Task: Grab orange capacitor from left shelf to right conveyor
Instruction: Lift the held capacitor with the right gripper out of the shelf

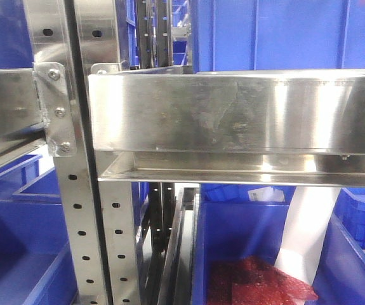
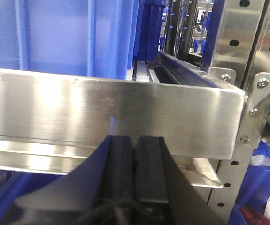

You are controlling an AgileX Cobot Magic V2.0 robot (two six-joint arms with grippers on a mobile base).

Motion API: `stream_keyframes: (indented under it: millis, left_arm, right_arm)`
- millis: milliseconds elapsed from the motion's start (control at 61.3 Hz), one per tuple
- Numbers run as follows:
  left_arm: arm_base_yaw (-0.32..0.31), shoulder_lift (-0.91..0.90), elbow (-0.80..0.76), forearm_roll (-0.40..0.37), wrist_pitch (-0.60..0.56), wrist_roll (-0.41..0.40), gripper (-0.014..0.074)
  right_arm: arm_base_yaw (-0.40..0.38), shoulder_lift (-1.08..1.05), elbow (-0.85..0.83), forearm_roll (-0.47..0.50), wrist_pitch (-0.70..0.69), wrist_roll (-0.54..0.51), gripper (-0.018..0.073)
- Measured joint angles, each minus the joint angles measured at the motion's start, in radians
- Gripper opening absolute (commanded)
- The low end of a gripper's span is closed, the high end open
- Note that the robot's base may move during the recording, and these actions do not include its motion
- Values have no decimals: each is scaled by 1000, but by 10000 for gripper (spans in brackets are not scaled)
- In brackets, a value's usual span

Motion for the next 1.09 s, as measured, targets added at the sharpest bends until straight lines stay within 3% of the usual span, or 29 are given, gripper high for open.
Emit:
stream_keyframes:
  millis: [326,784,1094]
  left_arm:
    - [0,0,0,0,0,0,-105]
    - [0,0,0,0,0,0,-105]
    - [0,0,0,0,0,0,-105]
  right_arm:
    - [-19,-388,95,9,353,-98,73]
    - [-19,-945,177,25,771,-146,73]
    - [-19,-1031,177,27,842,-148,73]
